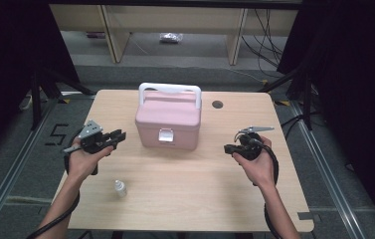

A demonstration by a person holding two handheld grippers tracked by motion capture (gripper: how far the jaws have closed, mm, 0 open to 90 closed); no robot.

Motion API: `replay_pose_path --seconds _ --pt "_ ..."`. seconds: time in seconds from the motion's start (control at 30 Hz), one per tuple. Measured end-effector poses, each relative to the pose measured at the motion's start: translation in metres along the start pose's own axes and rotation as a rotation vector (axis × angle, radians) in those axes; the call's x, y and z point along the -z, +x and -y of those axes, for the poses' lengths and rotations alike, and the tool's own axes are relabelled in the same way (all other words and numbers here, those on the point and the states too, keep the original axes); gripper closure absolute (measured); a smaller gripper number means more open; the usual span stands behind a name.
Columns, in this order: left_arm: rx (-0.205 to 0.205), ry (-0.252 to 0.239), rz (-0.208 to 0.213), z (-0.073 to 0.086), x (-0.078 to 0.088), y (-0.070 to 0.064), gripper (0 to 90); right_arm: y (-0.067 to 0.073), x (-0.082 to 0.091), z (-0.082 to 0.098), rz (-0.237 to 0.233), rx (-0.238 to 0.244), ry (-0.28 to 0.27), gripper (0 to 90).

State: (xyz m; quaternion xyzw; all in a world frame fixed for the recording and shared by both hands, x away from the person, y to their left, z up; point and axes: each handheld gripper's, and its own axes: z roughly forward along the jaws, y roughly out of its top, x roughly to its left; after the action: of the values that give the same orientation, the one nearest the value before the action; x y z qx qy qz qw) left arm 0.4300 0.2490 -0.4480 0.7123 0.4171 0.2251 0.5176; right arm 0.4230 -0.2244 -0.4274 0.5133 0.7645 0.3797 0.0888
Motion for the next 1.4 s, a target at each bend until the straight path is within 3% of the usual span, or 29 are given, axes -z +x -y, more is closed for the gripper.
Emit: replay_pose_path --seconds 0.03,0.07,0.1,0.17,0.23,0.27,0.33,0.37,0.43,0.57,0.67,0.8,0.93,1.03,1.07,1.1,1.13,1.2,1.23,1.37,1.4 --pt "0.005 -0.001 -0.003 0.000 0.000 0.001 75.0 -0.002 0.000 0.000 0.005 0.014 -0.012 85.4" --pt "0.011 0.005 -0.003 -0.001 0.000 0.002 76.9 0.000 -0.001 -0.001 0.016 -0.021 -0.020 87.0" --pt "0.023 0.003 0.000 -0.002 -0.001 0.004 79.0 -0.004 -0.003 -0.002 0.012 0.002 -0.040 89.1" --pt "0.051 0.000 -0.002 -0.004 -0.003 0.007 83.5 -0.003 -0.006 -0.004 0.007 -0.013 -0.056 90.0" --pt "0.085 -0.006 -0.008 -0.007 -0.007 0.012 87.4 0.003 -0.009 -0.006 -0.002 -0.090 -0.046 90.0" --pt "0.103 -0.009 -0.010 -0.010 -0.010 0.016 89.3 0.000 -0.013 -0.008 0.013 -0.049 -0.053 90.0" --pt "0.112 0.000 -0.014 -0.014 -0.016 0.021 89.7 0.003 -0.019 -0.013 0.010 -0.059 -0.067 90.0" --pt "0.110 0.002 -0.015 -0.016 -0.019 0.023 89.7 0.003 -0.022 -0.016 0.009 -0.055 -0.069 90.0" --pt "0.089 0.007 -0.021 -0.023 -0.027 0.026 89.7 0.010 -0.027 -0.024 0.013 -0.094 -0.069 90.0" --pt "0.058 0.036 -0.038 -0.033 -0.044 0.031 89.7 0.018 -0.037 -0.041 0.018 -0.090 -0.085 90.0" --pt "0.045 0.080 -0.029 -0.033 -0.057 0.030 89.7 0.024 -0.044 -0.053 0.029 -0.106 -0.075 90.0" --pt "0.040 0.103 -0.027 -0.031 -0.070 0.027 89.7 0.027 -0.056 -0.066 0.059 -0.098 -0.075 90.0" --pt "0.028 0.110 -0.019 -0.030 -0.077 0.024 89.8 0.029 -0.064 -0.072 0.068 -0.069 -0.073 90.0" --pt "0.018 0.116 -0.020 -0.029 -0.079 0.024 89.8 0.031 -0.067 -0.074 0.073 -0.094 -0.059 90.0" --pt "0.019 0.119 -0.018 -0.029 -0.080 0.023 89.8 0.030 -0.069 -0.074 0.080 -0.082 -0.065 90.0" --pt "0.019 0.116 -0.013 -0.029 -0.080 0.023 89.8 0.031 -0.070 -0.075 0.076 -0.106 -0.067 90.0" --pt "0.018 0.117 -0.014 -0.029 -0.080 0.023 89.8 0.030 -0.072 -0.076 0.082 -0.092 -0.065 90.0" --pt "0.017 0.117 -0.012 -0.029 -0.081 0.023 89.8 0.035 -0.073 -0.077 0.084 -0.148 -0.065 90.0" --pt "0.015 0.114 -0.010 -0.029 -0.081 0.023 89.8 0.031 -0.073 -0.078 0.085 -0.090 -0.062 90.0" --pt "-0.003 0.118 0.008 -0.030 -0.082 0.020 89.8 0.034 -0.076 -0.080 0.094 -0.096 -0.069 90.0" --pt "-0.010 0.123 0.009 -0.030 -0.082 0.019 89.8 0.034 -0.079 -0.081 0.097 -0.079 -0.078 90.0"
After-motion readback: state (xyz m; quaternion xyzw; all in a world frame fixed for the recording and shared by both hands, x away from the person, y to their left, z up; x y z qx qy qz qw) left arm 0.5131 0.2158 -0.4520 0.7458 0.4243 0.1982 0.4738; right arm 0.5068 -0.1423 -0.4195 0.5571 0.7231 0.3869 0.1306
